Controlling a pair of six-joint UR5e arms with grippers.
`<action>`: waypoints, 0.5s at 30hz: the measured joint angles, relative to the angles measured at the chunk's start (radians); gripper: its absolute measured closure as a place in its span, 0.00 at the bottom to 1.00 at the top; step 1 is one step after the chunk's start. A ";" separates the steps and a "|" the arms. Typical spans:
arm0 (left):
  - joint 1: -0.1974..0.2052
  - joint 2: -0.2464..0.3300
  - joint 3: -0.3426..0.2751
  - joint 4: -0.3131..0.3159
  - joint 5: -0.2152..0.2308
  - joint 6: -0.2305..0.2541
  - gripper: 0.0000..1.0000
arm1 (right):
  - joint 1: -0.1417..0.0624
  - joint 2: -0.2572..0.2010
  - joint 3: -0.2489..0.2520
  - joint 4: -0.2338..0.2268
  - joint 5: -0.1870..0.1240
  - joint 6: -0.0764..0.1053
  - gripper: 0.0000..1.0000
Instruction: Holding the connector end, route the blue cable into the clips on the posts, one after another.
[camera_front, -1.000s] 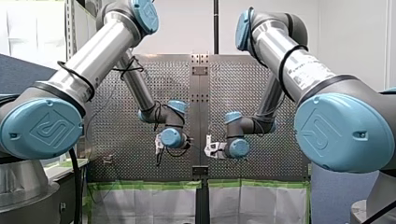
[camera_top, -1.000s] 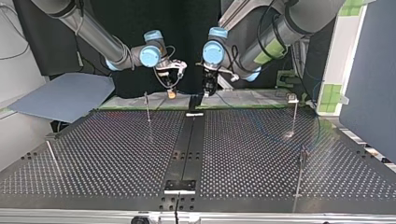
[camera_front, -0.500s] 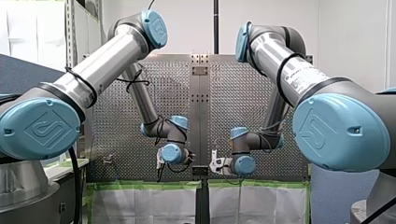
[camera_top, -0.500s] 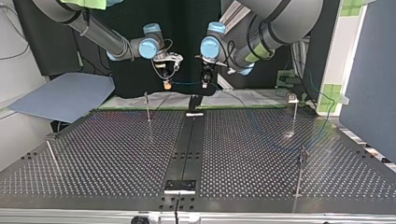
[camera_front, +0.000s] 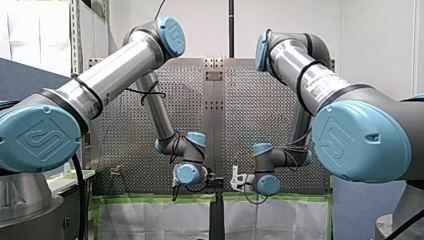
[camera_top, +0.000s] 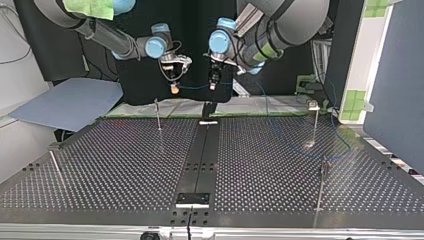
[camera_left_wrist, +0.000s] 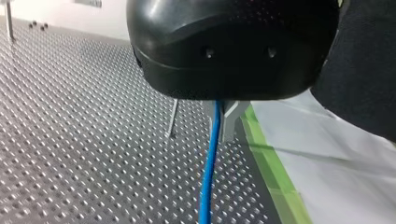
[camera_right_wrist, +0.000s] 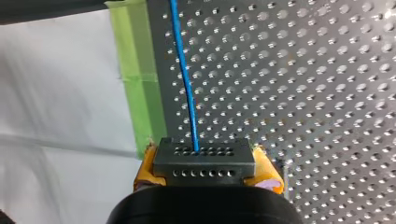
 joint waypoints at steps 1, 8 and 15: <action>-0.005 0.000 0.000 0.009 -0.006 0.001 1.00 | -0.001 0.011 0.003 -0.012 0.000 -0.001 1.00; -0.023 -0.009 0.000 0.058 -0.024 0.003 1.00 | -0.020 0.048 0.047 -0.075 -0.012 0.008 1.00; -0.040 -0.058 0.015 0.069 -0.026 0.017 1.00 | -0.047 0.030 0.096 -0.139 -0.029 0.010 1.00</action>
